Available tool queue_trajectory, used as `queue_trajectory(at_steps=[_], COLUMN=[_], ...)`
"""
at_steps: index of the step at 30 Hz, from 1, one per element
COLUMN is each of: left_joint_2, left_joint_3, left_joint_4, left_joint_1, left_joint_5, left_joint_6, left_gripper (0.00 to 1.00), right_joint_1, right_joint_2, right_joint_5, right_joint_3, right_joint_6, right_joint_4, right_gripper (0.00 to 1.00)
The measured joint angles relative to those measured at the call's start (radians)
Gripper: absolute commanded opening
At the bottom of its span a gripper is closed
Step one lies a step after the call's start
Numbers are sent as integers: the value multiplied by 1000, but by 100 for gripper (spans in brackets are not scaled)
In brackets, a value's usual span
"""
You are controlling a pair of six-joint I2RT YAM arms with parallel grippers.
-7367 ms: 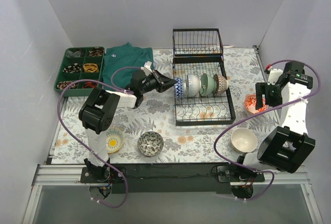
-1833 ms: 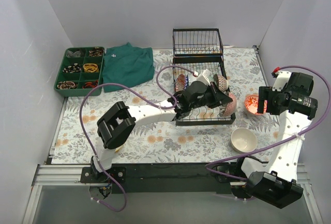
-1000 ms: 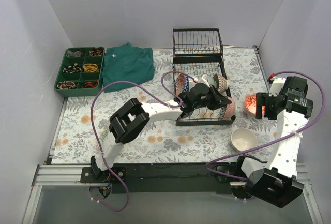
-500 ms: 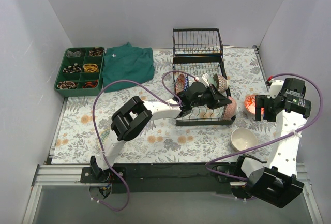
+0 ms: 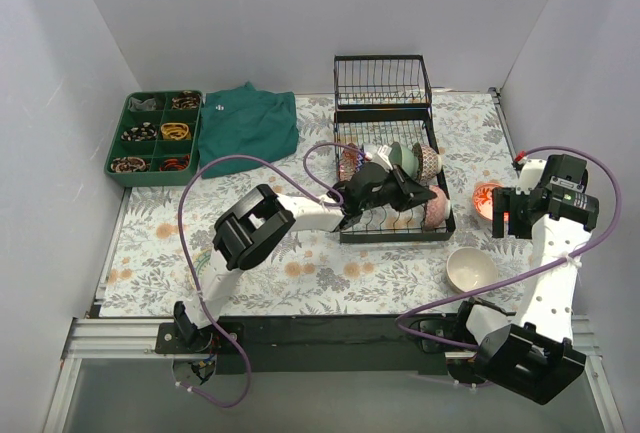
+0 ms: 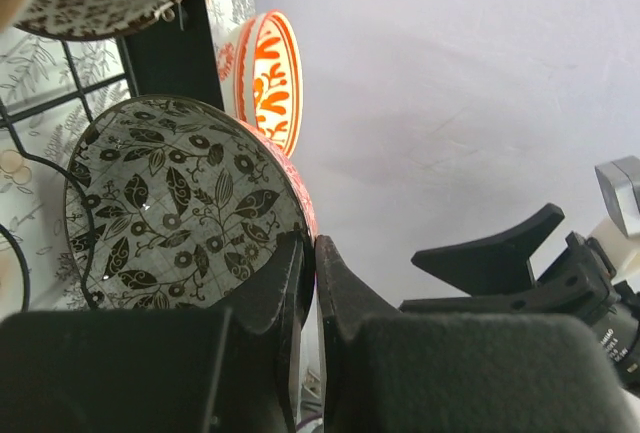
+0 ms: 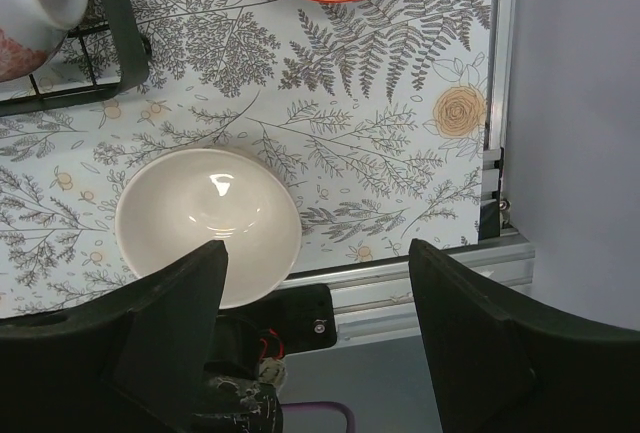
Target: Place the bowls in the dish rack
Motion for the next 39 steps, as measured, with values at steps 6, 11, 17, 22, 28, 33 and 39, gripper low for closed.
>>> queue_trajectory(at_steps=[6,11,17,22,28,33,39], left_joint_2=[-2,-6,-68,-195,-447,-754,-1061], left_joint_3=[-24,-57,-101,-197,-342,-292,-261], left_joint_4=[-4,-16,-14,-4,-52,-533,-1132], left_joint_1=[0,0,10,45,135,197,198], left_joint_5=[-48,-47,-10,75,288,336,31], left_joint_6=[1,6,5,18,258,794,1356], left_gripper=[56,63,66,66,66,66,66], right_joint_1=[0,0,0,0,0,0,0], right_joint_2=[-4,-13,-40,-55,-53,-46,-18], right_joint_5=[20,29,38,37,19,-21,-77], right_joint_3=[0,0,-8,-29,-39,-39,-38], right_joint_6=[0,1,1,0,-5,-18,-40], right_joint_4=[0,0,-1,-1,-1,3,46], right_gripper=[83,83,83,83,83,82,84])
